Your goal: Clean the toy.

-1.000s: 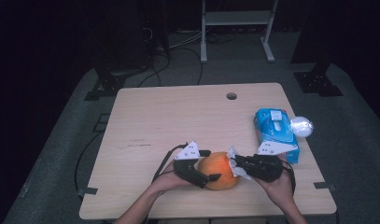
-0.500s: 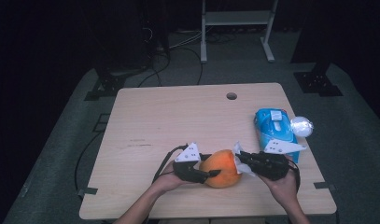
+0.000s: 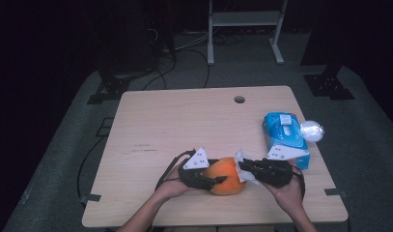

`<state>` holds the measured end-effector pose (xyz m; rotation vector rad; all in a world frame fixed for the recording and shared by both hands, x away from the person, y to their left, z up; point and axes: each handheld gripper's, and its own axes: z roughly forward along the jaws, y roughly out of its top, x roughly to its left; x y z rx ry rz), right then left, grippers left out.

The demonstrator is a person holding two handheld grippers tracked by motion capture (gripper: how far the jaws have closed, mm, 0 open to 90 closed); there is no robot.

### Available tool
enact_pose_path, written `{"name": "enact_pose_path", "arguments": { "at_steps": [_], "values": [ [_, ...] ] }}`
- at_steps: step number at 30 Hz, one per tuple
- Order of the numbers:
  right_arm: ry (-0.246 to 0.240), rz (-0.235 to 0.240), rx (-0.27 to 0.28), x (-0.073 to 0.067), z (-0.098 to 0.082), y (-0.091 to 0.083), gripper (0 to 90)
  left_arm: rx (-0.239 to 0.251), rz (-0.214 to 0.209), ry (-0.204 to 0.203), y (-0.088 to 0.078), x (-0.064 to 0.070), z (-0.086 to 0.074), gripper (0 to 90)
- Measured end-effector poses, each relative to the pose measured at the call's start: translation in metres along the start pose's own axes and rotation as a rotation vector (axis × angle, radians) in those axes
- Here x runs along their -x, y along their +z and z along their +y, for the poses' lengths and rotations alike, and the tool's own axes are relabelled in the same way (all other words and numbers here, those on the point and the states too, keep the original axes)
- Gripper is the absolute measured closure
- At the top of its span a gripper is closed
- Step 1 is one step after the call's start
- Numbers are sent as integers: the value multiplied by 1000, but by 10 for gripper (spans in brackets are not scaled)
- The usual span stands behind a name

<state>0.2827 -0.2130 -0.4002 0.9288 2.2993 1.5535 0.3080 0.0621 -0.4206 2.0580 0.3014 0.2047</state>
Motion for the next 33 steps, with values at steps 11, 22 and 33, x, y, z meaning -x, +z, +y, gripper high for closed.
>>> {"name": "enact_pose_path", "arguments": {
  "at_steps": [11,22,33],
  "values": [
    [-38,-33,-41,-6,2,1,822,31,-3,-96,4,-7,-4,146],
    [54,-19,-48,17,-9,-7,819,35,-77,-80,-3,-9,-4,204],
    [17,12,-20,2,2,-8,819,-6,-78,-60,5,-5,-10,316]
  ]
}}
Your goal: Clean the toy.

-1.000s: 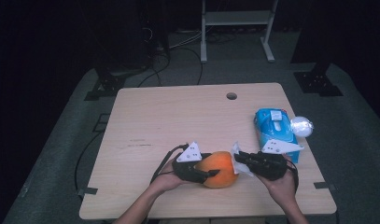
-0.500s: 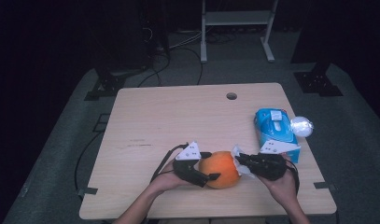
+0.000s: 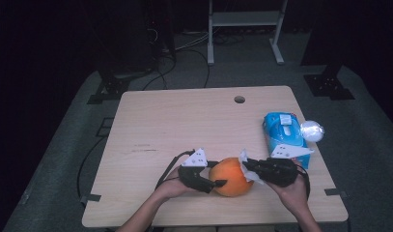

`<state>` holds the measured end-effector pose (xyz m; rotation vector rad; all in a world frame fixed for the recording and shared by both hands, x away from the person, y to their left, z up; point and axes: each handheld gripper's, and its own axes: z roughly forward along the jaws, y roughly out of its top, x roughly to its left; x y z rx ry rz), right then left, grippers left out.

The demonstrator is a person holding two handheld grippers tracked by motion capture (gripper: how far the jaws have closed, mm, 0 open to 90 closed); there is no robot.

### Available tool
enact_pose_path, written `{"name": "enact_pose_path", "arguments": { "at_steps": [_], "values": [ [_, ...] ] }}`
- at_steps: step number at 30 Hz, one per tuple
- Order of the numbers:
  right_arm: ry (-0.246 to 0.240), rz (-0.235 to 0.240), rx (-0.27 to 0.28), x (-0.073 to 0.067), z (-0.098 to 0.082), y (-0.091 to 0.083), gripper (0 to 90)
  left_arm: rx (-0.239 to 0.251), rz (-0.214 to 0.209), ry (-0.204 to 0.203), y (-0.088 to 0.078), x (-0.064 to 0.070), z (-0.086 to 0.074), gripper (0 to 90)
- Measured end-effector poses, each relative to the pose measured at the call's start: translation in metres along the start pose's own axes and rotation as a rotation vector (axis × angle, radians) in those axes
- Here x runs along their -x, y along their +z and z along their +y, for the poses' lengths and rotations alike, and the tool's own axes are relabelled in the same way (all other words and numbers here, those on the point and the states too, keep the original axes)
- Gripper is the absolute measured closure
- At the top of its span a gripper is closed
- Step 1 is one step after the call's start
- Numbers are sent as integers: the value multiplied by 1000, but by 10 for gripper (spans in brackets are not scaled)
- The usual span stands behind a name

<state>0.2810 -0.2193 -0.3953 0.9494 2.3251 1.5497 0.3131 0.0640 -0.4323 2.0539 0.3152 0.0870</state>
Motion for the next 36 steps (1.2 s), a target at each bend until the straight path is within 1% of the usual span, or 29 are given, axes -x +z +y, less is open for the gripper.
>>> {"name": "enact_pose_path", "arguments": {
  "at_steps": [1,3,4,5,6,8,9,10,11,12,13,14,16,17,19,20,21,22,23,24,26,27,29,30,31,33,34,35,36],
  "values": [
    [-38,3,-19,-7,2,6,819,-4,3,-6,-1,-1,-1,325],
    [-39,3,-21,-7,2,6,818,1,1,-12,-2,-2,-2,335],
    [-5,4,-21,2,-2,5,820,9,1,-26,-2,-3,-3,335],
    [-5,-12,-28,5,-4,4,820,12,1,-31,-2,-4,-3,335],
    [7,-31,-34,10,-6,2,820,13,0,-32,-2,-4,-3,334],
    [46,-43,-24,17,-10,-3,820,16,2,-29,-1,-3,-2,330],
    [46,-43,-24,17,-10,-3,820,16,2,-29,-1,-3,-2,327],
    [43,-38,-10,14,-7,-4,820,14,1,-25,0,-3,-1,326],
    [42,-30,-7,12,-6,-3,821,13,2,-25,1,-3,-1,326],
    [42,-30,-7,12,-6,-3,821,13,2,-25,1,-3,-1,326],
    [32,-14,-2,7,-3,0,820,13,4,-24,1,-2,-1,326],
    [0,8,-3,-4,2,6,820,11,4,-23,1,-2,-1,326],
    [-27,6,-13,-10,4,9,818,11,3,-23,0,-2,-1,319],
    [-36,2,-16,-10,4,9,816,17,-2,-27,0,-3,-1,309],
    [-16,13,-20,-4,1,9,817,30,-15,-39,0,-4,-2,273],
    [-7,12,-25,-1,-1,9,817,30,-15,-39,0,-4,-2,241],
    [10,16,-26,3,-4,8,818,45,-29,-48,0,-7,-3,208],
    [16,16,-25,5,-4,7,818,45,-29,-48,0,-7,-3,181],
    [16,16,-25,5,-4,7,818,50,-31,-52,1,-8,-4,181],
    [9,10,-33,6,-5,5,818,32,-31,-62,4,-11,-6,101],
    [11,20,-41,8,-5,3,816,28,-55,-86,9,-14,-10,66],
    [11,20,-41,8,-5,3,816,28,-55,-86,9,-14,-10,49],
    [24,27,-38,11,-6,4,815,27,-82,-96,16,-16,-13,46],
    [30,29,-38,12,-7,4,815,34,-88,-101,17,-16,-14,50],
    [32,22,-37,12,-7,3,815,38,-93,-86,15,-16,-13,138],
    [30,15,-30,11,-6,2,815,38,-87,-84,12,-16,-12,261],
    [30,8,-23,11,-6,2,816,33,-80,-85,7,-15,-7,261],
    [23,-5,-8,8,-3,0,818,38,-71,-85,4,-13,-3,312],
    [15,-14,10,4,0,-2,820,40,-59,-73,1,-12,-1,334]
  ]
}}
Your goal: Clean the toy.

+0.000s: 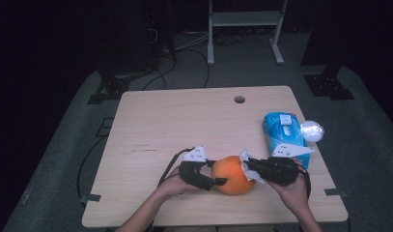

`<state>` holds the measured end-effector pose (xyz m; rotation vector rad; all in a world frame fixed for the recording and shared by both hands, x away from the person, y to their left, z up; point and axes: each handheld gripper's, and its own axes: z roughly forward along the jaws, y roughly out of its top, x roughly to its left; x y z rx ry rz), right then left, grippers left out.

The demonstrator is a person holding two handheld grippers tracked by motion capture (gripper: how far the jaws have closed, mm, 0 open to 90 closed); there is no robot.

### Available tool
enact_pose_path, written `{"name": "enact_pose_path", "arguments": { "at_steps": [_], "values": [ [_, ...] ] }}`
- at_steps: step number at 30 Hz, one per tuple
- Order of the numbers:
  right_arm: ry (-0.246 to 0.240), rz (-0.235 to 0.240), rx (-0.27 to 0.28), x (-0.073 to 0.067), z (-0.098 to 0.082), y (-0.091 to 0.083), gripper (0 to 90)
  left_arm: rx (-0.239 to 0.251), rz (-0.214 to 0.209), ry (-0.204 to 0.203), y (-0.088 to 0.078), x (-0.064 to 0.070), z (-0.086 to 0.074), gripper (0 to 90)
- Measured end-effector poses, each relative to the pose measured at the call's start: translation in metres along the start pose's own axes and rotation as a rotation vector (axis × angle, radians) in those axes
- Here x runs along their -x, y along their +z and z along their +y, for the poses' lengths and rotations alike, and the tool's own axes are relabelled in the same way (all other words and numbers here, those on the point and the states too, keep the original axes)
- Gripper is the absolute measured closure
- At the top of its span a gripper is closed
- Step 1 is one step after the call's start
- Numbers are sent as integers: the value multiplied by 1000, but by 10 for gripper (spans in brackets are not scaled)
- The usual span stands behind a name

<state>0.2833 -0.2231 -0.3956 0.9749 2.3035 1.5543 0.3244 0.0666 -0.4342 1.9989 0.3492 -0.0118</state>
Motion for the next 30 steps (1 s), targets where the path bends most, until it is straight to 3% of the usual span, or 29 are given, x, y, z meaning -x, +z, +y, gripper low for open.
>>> {"name": "enact_pose_path", "arguments": {
  "at_steps": [1,3,6,9,13,15,18,20,21,25,29,30],
  "values": [
    [-12,25,24,-7,6,0,820,-3,30,13,-3,5,6,354],
    [-34,54,33,-16,11,3,820,-8,41,18,-3,8,9,373],
    [-86,35,20,-26,15,10,819,-12,74,47,-11,15,17,386],
    [-42,20,26,-15,10,7,819,10,86,50,-19,14,21,390],
    [32,2,0,1,-4,16,819,11,93,32,-18,10,17,383],
    [22,-3,11,-3,-1,15,819,9,104,30,-18,11,19,382],
    [-12,44,60,-18,10,12,819,9,120,20,-16,13,20,382],
    [-41,48,48,-25,13,14,819,7,124,15,-15,14,21,379],
    [-55,36,35,-26,13,16,818,3,125,14,-14,15,21,365],
    [-26,36,16,-19,6,20,819,12,108,-7,-12,16,21,294],
    [-1,-1,2,-8,0,16,818,26,61,-14,-12,16,20,287],
    [5,-4,2,-6,-1,16,818,26,47,4,-13,16,20,285]
  ]
}}
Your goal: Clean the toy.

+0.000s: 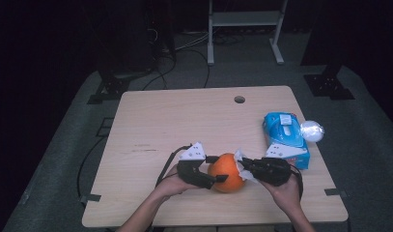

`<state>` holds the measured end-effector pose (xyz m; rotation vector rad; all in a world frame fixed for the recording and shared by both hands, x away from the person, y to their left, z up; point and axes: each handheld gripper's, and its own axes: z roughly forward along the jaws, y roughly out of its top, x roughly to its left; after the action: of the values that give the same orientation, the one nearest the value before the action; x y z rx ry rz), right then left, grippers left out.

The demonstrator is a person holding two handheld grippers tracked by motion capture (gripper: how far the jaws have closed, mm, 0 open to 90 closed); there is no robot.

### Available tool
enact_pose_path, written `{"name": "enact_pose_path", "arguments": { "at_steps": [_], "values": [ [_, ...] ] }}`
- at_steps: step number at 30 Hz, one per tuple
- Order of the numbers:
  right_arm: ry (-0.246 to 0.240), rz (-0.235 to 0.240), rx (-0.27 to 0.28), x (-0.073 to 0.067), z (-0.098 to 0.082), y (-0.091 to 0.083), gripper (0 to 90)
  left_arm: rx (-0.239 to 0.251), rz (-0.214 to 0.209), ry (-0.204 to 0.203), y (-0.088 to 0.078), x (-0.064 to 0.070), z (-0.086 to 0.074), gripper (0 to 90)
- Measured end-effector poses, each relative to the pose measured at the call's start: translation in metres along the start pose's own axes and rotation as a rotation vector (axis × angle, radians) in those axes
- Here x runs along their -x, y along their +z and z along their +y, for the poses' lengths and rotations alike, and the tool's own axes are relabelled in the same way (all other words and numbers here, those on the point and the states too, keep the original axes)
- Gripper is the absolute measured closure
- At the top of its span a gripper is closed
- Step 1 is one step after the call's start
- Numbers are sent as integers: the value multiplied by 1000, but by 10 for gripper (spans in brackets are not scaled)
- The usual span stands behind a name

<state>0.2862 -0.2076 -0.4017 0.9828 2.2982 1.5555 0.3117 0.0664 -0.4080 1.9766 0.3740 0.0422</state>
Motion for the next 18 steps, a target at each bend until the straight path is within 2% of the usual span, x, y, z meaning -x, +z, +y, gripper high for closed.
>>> {"name": "enact_pose_path", "arguments": {
  "at_steps": [2,4,6,9,10,11,14,18],
  "values": [
    [20,-7,0,6,-3,-2,817,5,2,9,0,-1,0,249],
    [34,-8,1,10,-4,-4,817,-13,40,26,4,-3,-2,169],
    [48,-4,3,12,-5,-5,816,-27,46,20,10,-6,-7,97],
    [52,1,7,13,-6,-4,816,-45,38,21,16,-9,-13,79],
    [47,2,1,11,-5,-4,815,-32,42,24,17,-9,-14,95],
    [40,-5,0,10,-5,-4,815,-34,40,21,16,-8,-13,148],
    [44,-1,10,10,-4,-6,815,-59,51,45,8,-2,-4,329],
    [23,6,11,4,-1,-6,816,-93,39,38,-1,-1,2,366]
  ]
}}
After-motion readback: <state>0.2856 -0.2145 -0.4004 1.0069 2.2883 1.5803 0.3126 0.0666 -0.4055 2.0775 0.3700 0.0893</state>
